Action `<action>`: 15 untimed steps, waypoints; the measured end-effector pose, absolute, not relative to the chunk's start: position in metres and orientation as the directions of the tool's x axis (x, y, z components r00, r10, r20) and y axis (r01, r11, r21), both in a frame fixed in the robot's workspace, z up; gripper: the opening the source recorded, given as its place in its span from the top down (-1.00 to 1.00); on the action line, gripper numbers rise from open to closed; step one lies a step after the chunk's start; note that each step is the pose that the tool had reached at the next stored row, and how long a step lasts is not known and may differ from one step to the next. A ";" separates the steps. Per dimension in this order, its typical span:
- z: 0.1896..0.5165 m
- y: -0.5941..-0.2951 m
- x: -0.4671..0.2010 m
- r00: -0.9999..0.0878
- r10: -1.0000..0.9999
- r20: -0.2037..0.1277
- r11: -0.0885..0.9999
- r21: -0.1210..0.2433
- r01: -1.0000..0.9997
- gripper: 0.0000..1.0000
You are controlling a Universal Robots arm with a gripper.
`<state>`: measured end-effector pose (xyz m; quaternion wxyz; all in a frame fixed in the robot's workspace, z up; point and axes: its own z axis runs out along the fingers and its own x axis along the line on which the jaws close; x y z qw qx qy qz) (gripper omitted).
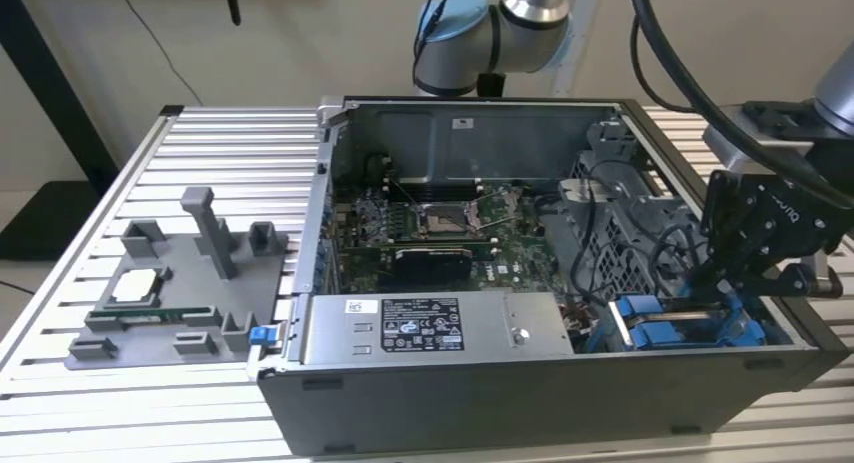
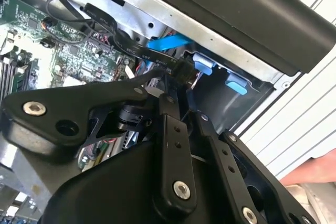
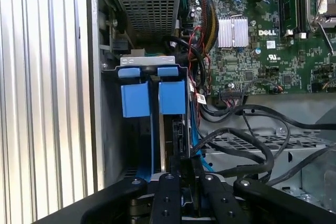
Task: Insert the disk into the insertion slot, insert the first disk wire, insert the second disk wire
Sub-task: 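Insert the first disk wire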
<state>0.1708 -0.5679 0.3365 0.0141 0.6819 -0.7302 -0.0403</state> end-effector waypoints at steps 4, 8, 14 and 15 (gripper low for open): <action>0.333 -0.568 0.171 -0.070 -0.997 -0.033 0.067 0.078 -0.995 1.00; 0.338 -0.568 0.171 -0.070 -0.997 -0.035 0.067 0.078 -0.995 -1.00; 0.360 -0.568 0.169 -0.070 -0.997 -0.035 0.067 0.078 -0.995 -1.00; 0.362 -0.568 0.169 -0.070 -0.997 -0.034 0.067 0.077 -0.995 -1.00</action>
